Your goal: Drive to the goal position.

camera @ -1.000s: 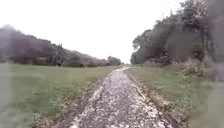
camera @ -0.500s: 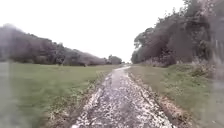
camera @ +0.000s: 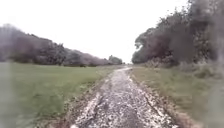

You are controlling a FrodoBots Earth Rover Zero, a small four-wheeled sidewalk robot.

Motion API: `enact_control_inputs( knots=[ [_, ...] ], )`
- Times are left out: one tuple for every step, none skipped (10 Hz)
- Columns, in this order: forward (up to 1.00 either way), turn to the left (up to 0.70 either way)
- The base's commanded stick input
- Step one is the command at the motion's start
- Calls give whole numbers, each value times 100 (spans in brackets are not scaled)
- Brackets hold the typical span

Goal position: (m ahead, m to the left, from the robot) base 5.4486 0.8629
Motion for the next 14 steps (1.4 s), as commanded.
enact_control_inputs(
  knots=[
    [70,-32],
    [70,-32],
    [70,-32],
    [70,-32],
    [70,-4],
    [70,-1],
    [70,0],
    [70,0],
    [70,0],
    [70,0],
    [70,0],
    [70,0],
    [70,0],
    [70,0]
  ],
)
